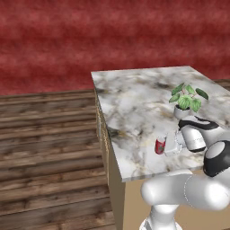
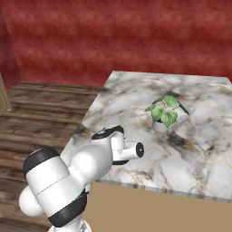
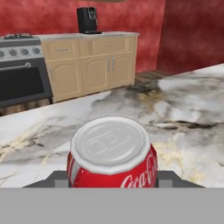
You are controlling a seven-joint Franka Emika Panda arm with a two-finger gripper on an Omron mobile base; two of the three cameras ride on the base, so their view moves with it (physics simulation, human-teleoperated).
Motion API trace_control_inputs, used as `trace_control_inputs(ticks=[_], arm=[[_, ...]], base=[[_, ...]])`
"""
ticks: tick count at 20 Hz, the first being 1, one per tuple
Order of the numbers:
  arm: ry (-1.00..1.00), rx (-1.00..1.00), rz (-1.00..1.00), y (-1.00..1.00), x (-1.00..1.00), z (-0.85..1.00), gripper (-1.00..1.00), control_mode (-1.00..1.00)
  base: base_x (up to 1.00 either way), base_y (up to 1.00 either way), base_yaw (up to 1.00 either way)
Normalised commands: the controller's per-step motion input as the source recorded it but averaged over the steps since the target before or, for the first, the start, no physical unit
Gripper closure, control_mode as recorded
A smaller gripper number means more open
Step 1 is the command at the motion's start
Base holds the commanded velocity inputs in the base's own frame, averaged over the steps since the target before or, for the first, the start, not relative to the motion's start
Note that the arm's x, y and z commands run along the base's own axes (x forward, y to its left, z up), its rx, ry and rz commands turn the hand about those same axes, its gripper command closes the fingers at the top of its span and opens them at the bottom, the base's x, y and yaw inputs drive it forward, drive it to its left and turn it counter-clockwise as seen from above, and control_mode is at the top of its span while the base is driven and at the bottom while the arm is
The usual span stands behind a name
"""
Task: Pick the can from the counter and place it in the open cabinet.
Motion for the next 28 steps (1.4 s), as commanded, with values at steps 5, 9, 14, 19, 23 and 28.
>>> trace_control_inputs(ticks=[5, 9, 14, 19, 23, 28], arm=[[0.0, -0.01, -0.02, 0.0, -0.03, 0.07, 1.0, -1.0], [0.03, -0.06, -0.23, 0.0, -0.24, 0.53, 1.0, -1.0], [0.05, -0.03, -0.32, 0.0, -0.39, 0.71, 1.0, -1.0], [0.11, -0.03, -0.33, 0.0, -0.39, 0.85, 1.0, -1.0], [0.15, -0.04, -0.31, 0.0, -0.3, 0.83, 1.0, -1.0], [0.18, -0.05, -0.3, 0.0, -0.19, 0.74, 1.0, -1.0]], base=[[0.0, 0.0, 0.0], [0.0, 0.0, 0.0], [0.0, 0.0, 0.0], [0.0, 0.0, 0.0], [0.0, 0.0, 0.0], [0.0, 0.0, 0.0]])
